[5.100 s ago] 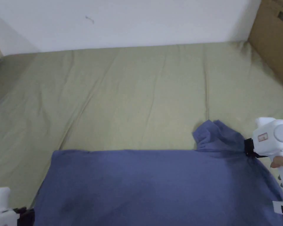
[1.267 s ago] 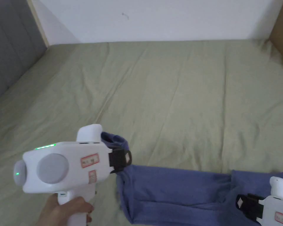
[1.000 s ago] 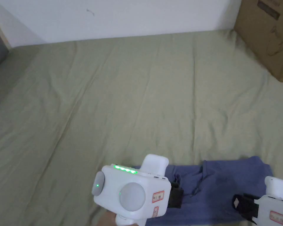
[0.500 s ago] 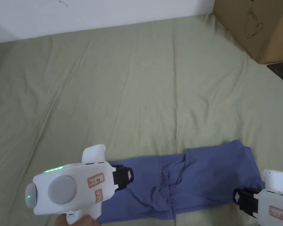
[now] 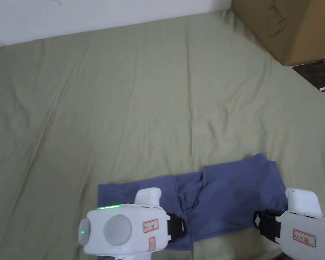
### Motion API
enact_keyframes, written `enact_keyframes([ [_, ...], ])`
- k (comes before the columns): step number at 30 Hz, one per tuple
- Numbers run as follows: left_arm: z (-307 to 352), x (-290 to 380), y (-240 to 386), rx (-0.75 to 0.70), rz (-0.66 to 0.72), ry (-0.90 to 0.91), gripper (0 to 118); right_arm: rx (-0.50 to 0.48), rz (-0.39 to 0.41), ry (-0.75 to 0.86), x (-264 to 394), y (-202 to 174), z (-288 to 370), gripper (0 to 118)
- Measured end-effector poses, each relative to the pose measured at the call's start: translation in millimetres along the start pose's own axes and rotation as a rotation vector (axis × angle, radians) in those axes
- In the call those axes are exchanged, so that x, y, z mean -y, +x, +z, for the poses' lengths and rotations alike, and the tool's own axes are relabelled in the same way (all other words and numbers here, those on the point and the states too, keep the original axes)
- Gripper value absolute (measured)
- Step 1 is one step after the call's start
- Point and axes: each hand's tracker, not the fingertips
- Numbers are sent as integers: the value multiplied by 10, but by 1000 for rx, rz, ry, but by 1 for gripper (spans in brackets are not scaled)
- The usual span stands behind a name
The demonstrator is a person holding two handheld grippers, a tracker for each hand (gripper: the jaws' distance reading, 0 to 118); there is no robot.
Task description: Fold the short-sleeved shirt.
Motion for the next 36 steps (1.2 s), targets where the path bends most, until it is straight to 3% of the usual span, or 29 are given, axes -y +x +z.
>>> enact_keyframes([
  [3,-74,76,217,54,-76,-48,2,3,-8,-1,13,7,3,0],
  [7,36,134,235,109,-61,-35,2,8,-2,-11,0,-7,-4,0],
  [16,1316,198,-1114,185,298,263,4,2,32,-20,-33,-157,-51,0],
  [17,1401,232,-1281,180,335,262,19,-2,34,-27,-33,-182,-79,0],
  [18,1444,291,-1446,190,381,255,45,-6,40,-34,-35,-217,-103,0],
  [20,1463,383,-1671,176,467,210,105,-3,61,-41,-38,-316,-127,0],
  [21,1428,422,-1732,196,489,215,110,-6,70,-42,-43,-358,-134,0],
  [26,1127,517,-1935,279,571,230,109,-23,83,-57,-75,-559,-208,0],
  [31,745,363,-2132,524,657,278,107,-30,115,-75,-74,-747,-257,0],
  [32,653,330,-2142,532,669,256,100,-30,125,-79,-67,-774,-267,0],
  [33,692,305,-2091,518,656,247,82,-31,134,-84,-60,-793,-281,0],
  [34,696,278,-2060,491,658,245,53,-29,138,-90,-52,-809,-295,0],
  [35,685,258,-2034,407,654,222,7,-23,137,-94,-41,-825,-300,0],
  [36,627,239,-1905,243,588,154,7,-20,138,-96,-23,-833,-298,0],
])
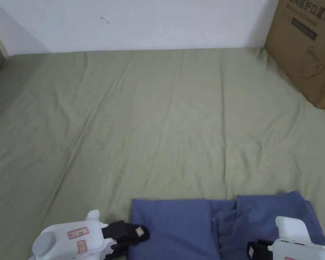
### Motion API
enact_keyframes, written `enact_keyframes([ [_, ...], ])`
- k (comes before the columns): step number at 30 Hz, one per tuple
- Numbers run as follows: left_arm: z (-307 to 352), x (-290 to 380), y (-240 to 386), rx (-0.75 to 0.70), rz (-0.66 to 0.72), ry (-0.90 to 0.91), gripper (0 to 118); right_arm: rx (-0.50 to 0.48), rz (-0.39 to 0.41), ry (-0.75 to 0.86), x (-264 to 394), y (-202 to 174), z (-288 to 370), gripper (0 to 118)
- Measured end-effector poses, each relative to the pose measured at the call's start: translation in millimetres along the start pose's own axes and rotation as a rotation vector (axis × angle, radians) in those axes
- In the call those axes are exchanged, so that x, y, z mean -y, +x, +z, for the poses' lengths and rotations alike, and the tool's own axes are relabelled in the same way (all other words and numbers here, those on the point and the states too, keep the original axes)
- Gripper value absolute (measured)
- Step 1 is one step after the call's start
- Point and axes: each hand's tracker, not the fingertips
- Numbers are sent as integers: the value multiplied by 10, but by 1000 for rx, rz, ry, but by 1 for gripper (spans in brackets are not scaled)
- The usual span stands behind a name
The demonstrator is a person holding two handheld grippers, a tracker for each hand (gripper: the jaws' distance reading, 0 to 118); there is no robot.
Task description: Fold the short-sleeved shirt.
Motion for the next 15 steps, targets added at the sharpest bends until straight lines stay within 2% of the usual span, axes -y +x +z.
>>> enact_keyframes([
  [1,-43,76,47,-37,-37,-12,7,-1,-2,0,6,-2,-1,0],
  [2,18,76,77,106,-9,4,7,-4,-6,-4,4,0,2,0],
  [4,133,79,195,78,-16,1,7,-2,-3,-7,10,-24,26,0],
  [5,158,7,2,66,-75,-4,7,2,5,-7,8,-30,31,0],
  [7,281,13,115,21,-129,9,7,13,12,-12,-8,-36,36,0],
  [11,740,-175,-36,4,-145,82,7,10,1,-5,-29,-33,49,0],
  [15,1414,-270,-153,-160,-147,177,7,8,18,-4,-34,-51,38,0],
])
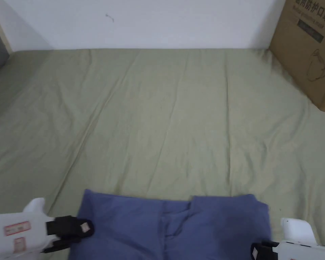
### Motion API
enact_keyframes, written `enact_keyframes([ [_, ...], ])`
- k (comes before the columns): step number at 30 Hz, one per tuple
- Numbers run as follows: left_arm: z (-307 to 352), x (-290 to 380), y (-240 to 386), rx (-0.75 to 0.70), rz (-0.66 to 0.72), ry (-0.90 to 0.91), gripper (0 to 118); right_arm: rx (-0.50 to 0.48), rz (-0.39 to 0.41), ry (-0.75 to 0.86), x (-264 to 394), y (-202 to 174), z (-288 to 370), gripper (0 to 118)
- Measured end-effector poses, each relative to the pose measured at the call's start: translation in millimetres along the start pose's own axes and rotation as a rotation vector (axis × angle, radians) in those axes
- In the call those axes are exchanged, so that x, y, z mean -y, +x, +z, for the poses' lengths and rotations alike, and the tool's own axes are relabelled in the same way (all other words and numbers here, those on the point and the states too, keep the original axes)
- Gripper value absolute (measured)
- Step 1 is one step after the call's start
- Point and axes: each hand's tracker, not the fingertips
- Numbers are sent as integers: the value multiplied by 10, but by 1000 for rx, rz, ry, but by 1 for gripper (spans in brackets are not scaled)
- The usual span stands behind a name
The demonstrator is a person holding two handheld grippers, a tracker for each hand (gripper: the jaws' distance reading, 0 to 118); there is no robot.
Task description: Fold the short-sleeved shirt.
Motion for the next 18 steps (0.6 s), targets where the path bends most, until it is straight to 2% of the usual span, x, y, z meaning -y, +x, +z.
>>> enact_keyframes([
  [1,132,-33,-105,-53,12,17,7,-2,0,-1,6,-1,-11,0],
  [2,189,-225,-559,-98,36,32,7,-8,-2,-3,16,3,-24,0],
  [5,439,-264,-741,-171,70,61,7,-16,-11,-10,56,8,-63,0],
  [9,443,-132,-343,-138,67,80,7,-19,-13,-29,98,22,-101,0],
  [12,513,-189,-85,-178,51,111,7,-21,-16,-30,115,53,-89,0],
  [15,510,-105,526,-49,26,125,7,-25,-29,-22,121,116,-65,0],
  [18,407,-66,1106,-64,-147,118,7,-24,-47,-10,127,204,-27,0],
])
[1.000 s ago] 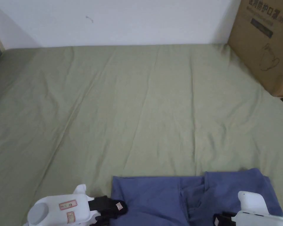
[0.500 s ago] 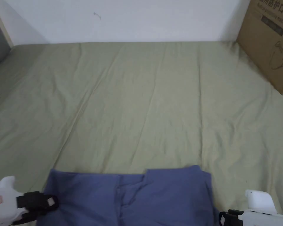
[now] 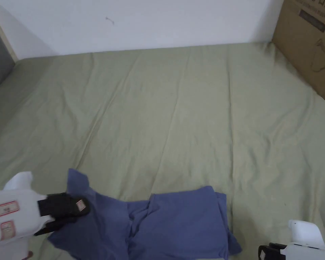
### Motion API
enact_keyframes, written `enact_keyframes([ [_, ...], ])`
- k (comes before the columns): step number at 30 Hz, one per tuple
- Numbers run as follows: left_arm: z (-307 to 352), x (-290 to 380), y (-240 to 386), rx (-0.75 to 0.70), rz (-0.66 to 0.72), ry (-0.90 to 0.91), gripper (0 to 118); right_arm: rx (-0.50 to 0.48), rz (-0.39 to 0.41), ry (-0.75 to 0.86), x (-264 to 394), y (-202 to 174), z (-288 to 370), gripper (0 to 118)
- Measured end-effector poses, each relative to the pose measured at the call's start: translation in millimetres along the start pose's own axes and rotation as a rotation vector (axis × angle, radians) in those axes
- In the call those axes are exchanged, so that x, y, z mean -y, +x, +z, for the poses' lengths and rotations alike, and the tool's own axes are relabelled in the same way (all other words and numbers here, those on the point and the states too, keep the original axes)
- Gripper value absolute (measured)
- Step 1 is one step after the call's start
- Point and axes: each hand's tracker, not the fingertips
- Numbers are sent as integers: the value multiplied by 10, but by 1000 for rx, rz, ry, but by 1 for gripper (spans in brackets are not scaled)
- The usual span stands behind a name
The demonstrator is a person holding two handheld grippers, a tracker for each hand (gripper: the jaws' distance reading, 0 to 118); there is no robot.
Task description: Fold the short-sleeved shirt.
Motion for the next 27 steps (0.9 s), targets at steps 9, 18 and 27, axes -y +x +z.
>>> enact_keyframes([
  [9,-1147,344,1263,45,-198,-205,7,22,-70,25,68,378,167,0],
  [18,-1919,605,1608,157,-209,-410,110,53,-140,29,196,644,313,0],
  [27,-1385,316,1155,26,-175,-207,2,62,-104,18,164,590,234,0],
])
